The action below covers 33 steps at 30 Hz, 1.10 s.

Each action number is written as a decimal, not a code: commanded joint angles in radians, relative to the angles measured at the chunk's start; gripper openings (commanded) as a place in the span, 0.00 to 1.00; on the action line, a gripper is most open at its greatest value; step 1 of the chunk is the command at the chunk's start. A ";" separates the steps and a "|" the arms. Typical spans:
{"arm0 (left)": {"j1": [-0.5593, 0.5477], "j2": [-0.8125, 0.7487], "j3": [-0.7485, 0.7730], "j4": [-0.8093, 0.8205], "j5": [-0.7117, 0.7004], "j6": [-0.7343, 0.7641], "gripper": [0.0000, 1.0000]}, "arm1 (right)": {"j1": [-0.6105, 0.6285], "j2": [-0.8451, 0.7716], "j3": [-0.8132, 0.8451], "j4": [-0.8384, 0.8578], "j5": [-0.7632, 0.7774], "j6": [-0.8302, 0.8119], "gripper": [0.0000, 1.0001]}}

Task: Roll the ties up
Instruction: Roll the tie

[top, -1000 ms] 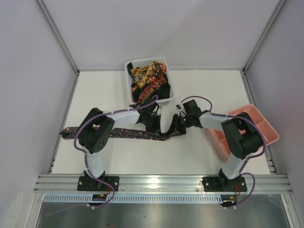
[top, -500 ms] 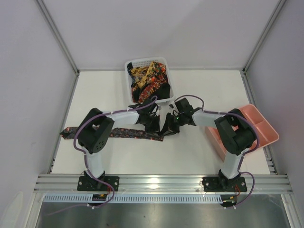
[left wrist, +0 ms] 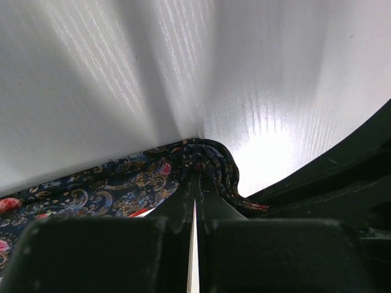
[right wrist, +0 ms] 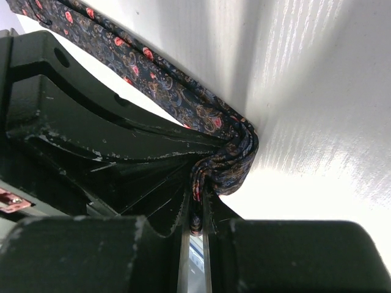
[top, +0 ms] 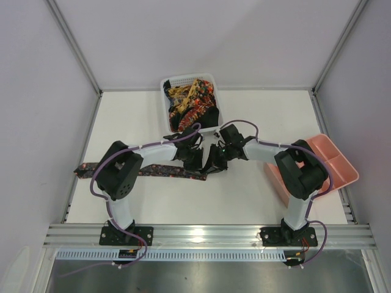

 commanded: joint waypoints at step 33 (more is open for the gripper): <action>-0.080 0.000 -0.046 0.079 0.121 -0.058 0.00 | 0.011 -0.150 0.025 -0.086 0.000 0.027 0.00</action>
